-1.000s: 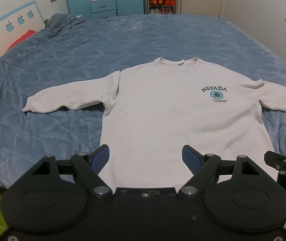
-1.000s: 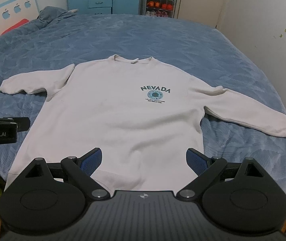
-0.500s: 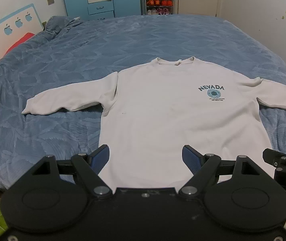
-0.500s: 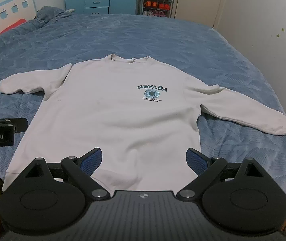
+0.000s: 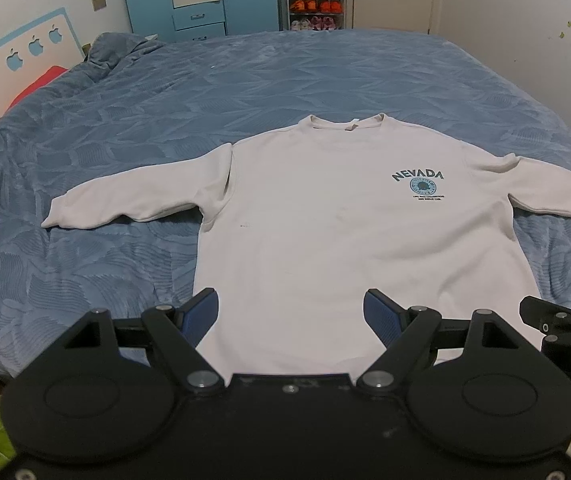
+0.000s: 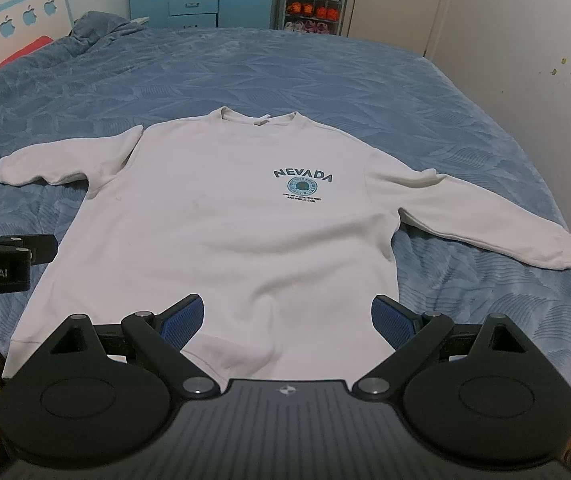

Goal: Fold small clothes

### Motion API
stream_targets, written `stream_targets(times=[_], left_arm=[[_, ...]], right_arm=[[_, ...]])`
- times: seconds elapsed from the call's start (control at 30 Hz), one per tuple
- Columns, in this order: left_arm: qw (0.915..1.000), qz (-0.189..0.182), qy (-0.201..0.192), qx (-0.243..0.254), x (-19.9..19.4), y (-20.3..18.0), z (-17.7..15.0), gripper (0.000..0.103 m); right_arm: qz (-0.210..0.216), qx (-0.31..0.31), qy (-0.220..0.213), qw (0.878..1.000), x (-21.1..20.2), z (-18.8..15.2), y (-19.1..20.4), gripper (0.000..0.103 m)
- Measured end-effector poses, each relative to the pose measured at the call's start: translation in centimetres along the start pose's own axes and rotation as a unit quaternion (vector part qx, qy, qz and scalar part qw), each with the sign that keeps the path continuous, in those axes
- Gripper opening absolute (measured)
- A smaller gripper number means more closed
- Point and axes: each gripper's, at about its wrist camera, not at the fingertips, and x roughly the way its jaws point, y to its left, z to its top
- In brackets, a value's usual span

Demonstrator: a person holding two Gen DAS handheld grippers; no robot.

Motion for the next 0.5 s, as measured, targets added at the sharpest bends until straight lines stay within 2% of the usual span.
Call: stream_targets(times=[0.5], left_arm=[[1.0, -0.007, 0.0, 0.003, 0.0, -0.16, -0.08, 0.082]], right_arm=[[-0.003, -0.008, 0.005, 1.0, 0.23, -0.34, 0.81, 0.103]])
